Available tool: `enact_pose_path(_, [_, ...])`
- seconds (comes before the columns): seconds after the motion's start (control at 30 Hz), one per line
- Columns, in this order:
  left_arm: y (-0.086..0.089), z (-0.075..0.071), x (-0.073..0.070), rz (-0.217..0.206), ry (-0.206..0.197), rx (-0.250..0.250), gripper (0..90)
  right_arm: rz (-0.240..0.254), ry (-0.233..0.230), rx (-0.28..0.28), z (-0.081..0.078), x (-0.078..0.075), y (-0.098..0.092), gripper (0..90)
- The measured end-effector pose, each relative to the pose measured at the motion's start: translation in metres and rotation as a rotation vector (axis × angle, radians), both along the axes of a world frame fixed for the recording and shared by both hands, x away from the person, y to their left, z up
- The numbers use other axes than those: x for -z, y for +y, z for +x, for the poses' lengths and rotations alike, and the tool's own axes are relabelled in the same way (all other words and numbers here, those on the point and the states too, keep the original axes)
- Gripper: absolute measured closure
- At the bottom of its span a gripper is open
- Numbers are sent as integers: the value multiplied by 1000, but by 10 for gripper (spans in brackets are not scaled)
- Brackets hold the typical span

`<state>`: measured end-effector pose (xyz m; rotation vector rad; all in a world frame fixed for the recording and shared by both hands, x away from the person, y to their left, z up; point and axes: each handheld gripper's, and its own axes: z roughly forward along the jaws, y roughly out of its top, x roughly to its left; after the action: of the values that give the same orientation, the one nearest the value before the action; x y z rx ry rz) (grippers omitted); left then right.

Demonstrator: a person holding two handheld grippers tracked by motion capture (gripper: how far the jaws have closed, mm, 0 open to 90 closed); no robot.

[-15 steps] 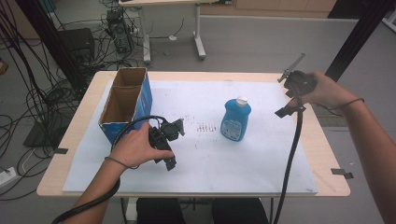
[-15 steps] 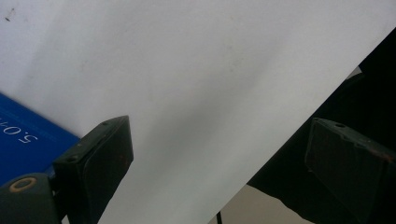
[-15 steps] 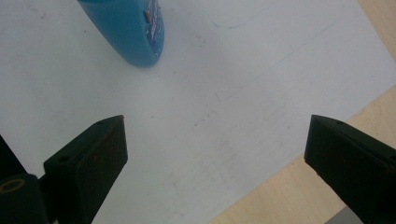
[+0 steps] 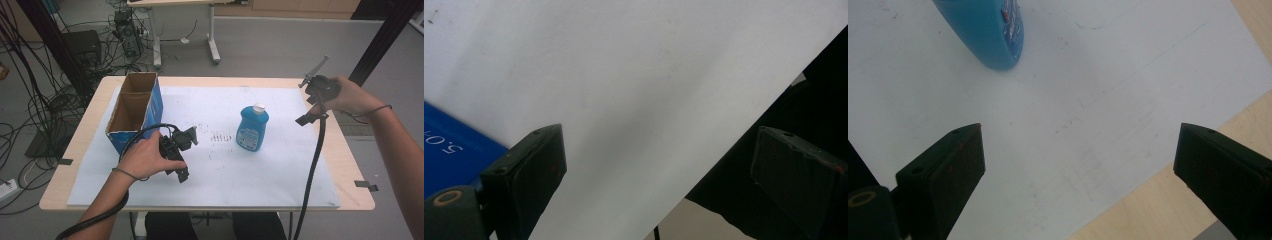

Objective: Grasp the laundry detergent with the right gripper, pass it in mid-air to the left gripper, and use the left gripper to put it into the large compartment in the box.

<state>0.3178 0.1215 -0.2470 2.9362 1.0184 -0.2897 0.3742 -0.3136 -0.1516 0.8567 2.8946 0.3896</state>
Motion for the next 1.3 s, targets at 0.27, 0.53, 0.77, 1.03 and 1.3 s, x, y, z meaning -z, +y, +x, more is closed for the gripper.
enact_pose_path(0.27, [-2, 2, -1, 1, -2, -2, 78, 2, 4, 5, 0, 2, -3, 64])
enact_pose_path(0.53, [-4, 2, -2, -1, 2, -1, 77, 2, 3, 4, -1, -1, -6, 64])
enact_pose_path(0.77, [-4, 2, -1, 2, 5, -2, 77, 0, 5, 2, -3, -1, -6, 64])
enact_pose_path(1.03, [-3, 3, 0, 5, 10, -4, 77, 10, 10, -3, -4, 3, -8, 71])
enact_pose_path(1.3, [-3, 3, 2, 10, 19, -3, 77, 15, 16, -5, -4, 7, -9, 72])
